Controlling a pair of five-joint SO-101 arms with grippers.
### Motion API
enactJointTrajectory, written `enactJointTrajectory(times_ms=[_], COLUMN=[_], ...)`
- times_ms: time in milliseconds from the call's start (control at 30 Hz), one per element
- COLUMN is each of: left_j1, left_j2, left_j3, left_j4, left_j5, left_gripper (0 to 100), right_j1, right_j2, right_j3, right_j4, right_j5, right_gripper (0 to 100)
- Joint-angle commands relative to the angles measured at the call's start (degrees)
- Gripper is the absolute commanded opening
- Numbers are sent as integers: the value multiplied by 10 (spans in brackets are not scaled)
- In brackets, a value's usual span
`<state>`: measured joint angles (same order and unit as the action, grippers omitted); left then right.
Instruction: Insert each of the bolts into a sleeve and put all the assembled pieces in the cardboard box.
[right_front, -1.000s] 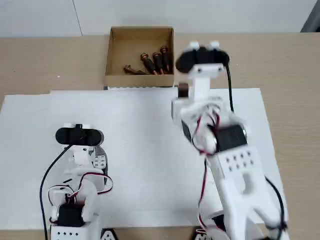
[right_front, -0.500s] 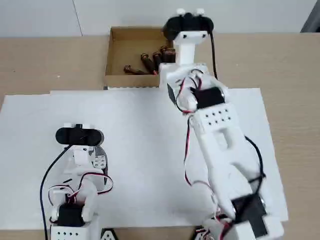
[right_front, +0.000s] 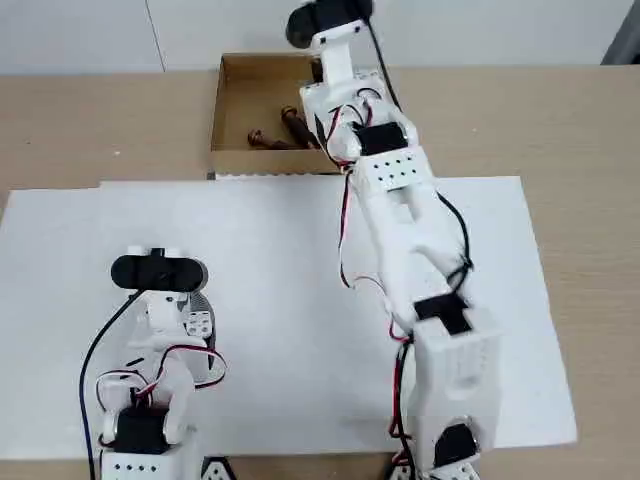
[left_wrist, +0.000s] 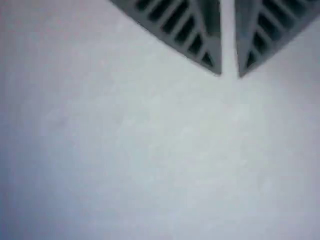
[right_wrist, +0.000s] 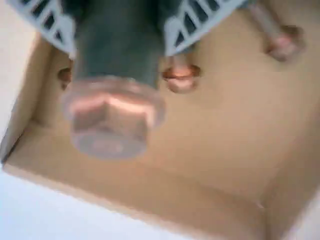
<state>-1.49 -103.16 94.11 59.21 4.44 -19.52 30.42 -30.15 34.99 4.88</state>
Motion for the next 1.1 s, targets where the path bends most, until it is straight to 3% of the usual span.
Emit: enactJointTrajectory(times_ms=[0,267,567,767,1067], left_j1=[3,3,3,3,3], left_j2=[-4,-4,-4,-4,-4], left_j3=[-1,-1,-1,-1,-1], left_j4=[-12,-12,-12,-12,-12], left_j5=[-2,-2,-2,-2,-2], left_gripper=[7,7,7,7,7], right_j1=[-7,-15,-19,-16,1], right_j2=[35,74,37,-27,-138], right_j3=[-70,-76,-76,-76,-76], right_j4=[-18,-15,-9,46,148], right_j5=[37,92,93,93,93], right_gripper=[9,261,147,0,2])
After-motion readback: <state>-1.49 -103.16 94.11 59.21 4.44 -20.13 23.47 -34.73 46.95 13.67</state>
